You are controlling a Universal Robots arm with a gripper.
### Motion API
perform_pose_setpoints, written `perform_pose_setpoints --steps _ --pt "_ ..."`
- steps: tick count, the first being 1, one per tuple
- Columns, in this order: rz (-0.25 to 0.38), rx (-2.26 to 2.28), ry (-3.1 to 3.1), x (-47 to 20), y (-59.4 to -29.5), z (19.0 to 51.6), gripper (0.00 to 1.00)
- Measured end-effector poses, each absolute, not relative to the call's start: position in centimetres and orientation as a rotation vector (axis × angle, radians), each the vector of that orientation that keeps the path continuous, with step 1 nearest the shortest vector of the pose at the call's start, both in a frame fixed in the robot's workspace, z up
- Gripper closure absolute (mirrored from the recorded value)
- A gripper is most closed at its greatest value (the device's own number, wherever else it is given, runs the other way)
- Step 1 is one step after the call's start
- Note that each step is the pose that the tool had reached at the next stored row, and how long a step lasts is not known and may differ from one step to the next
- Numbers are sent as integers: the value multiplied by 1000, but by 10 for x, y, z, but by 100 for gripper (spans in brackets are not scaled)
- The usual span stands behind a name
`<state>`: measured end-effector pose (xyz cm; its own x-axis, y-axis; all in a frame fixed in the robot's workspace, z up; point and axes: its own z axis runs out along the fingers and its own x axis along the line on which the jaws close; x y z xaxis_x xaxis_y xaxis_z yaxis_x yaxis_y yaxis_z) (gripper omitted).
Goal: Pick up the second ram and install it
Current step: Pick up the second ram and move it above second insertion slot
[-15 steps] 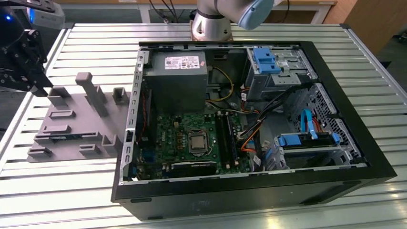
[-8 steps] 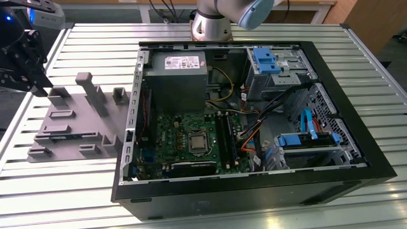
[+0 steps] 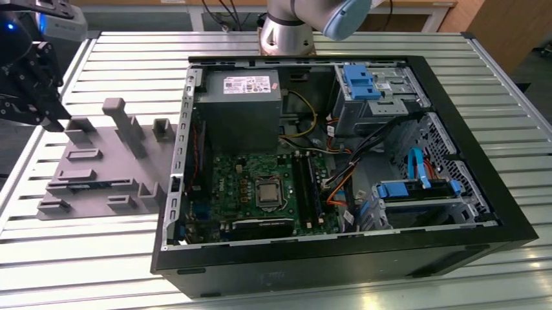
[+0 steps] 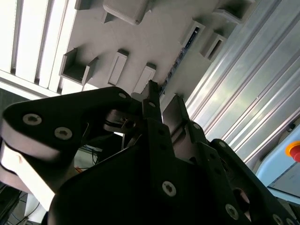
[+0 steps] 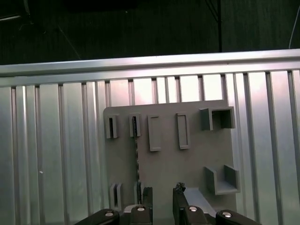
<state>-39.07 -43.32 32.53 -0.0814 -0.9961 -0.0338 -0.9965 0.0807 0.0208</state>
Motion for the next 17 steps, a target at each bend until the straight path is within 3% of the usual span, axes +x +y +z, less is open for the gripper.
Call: perform_pose_setpoints --steps 17 --pt "59 -2122 2302 -394 -439 301 69"
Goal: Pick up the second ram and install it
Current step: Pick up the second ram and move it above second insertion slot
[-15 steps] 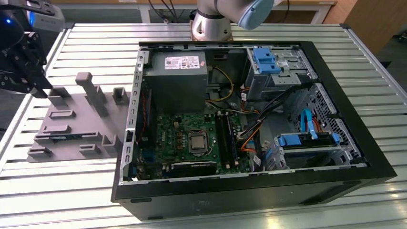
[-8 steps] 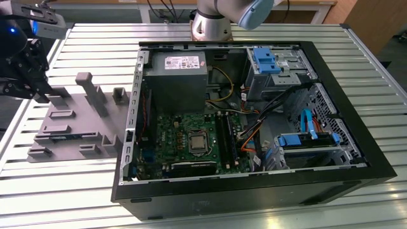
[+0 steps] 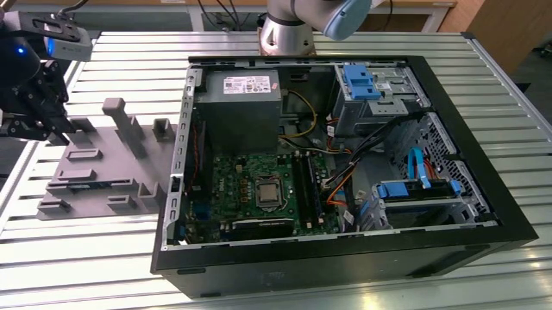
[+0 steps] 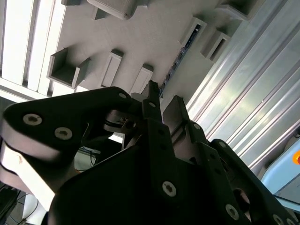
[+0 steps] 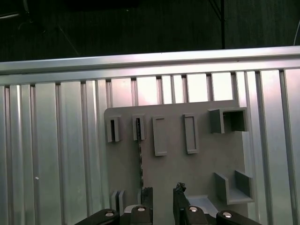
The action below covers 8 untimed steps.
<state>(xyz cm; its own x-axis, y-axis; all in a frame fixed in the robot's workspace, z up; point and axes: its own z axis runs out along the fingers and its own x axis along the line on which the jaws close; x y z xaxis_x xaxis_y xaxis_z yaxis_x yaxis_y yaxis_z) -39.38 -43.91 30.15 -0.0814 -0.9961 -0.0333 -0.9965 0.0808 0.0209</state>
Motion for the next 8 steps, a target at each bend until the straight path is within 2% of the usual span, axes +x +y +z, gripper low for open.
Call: perform_pose_setpoints --steps 8 --pt "59 -2122 2302 -394 -439 301 69"
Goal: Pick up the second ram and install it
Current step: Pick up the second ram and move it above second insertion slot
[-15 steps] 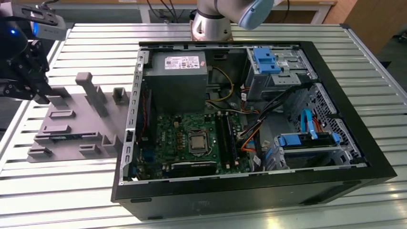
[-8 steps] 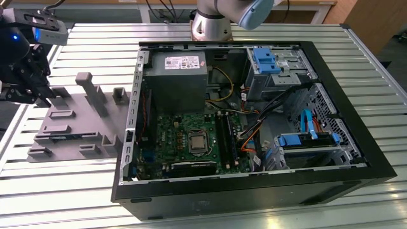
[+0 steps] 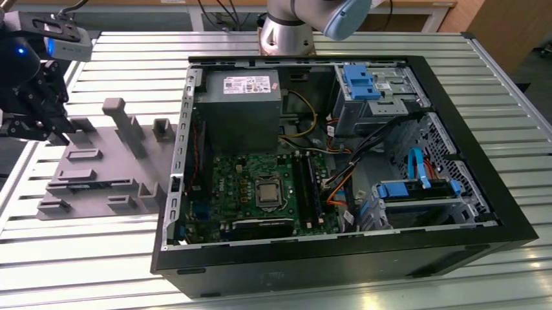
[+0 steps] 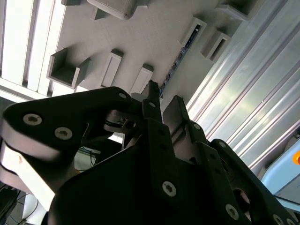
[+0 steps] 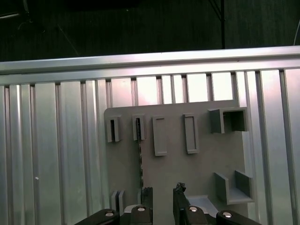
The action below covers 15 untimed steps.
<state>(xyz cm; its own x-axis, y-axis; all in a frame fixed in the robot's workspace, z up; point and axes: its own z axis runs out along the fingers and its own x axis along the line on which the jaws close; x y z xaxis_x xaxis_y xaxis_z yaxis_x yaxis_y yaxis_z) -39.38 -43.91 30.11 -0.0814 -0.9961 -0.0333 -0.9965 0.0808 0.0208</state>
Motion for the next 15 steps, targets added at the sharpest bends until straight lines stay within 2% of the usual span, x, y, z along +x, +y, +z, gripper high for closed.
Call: perform_pose_setpoints --steps 15 --pt "58 -2123 2302 -395 -444 281 69"
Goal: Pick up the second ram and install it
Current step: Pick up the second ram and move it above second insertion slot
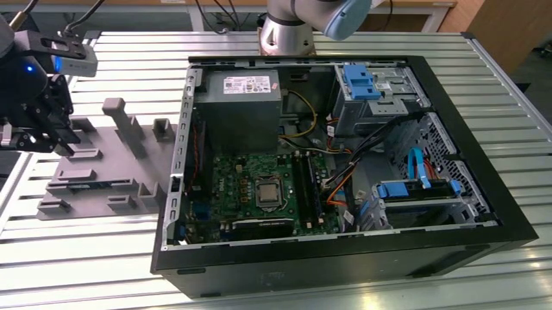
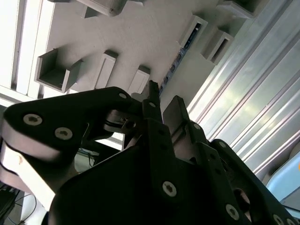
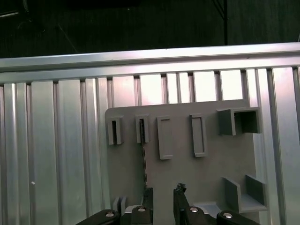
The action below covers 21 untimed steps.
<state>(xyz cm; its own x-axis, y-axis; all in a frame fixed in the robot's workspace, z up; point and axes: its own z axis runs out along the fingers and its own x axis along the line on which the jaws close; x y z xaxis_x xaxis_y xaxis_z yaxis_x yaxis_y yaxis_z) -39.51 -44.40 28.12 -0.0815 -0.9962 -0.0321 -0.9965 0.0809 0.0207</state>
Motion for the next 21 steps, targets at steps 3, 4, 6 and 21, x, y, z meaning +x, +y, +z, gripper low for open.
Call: perform_pose_setpoints --steps 3,4,6,21 --pt "57 -2123 2303 -395 -444 280 69" --pt "57 -2123 2303 -395 -444 279 69" --pt "57 -2123 2303 -395 -444 279 69" --pt "55 -2124 2304 -396 -444 268 69"
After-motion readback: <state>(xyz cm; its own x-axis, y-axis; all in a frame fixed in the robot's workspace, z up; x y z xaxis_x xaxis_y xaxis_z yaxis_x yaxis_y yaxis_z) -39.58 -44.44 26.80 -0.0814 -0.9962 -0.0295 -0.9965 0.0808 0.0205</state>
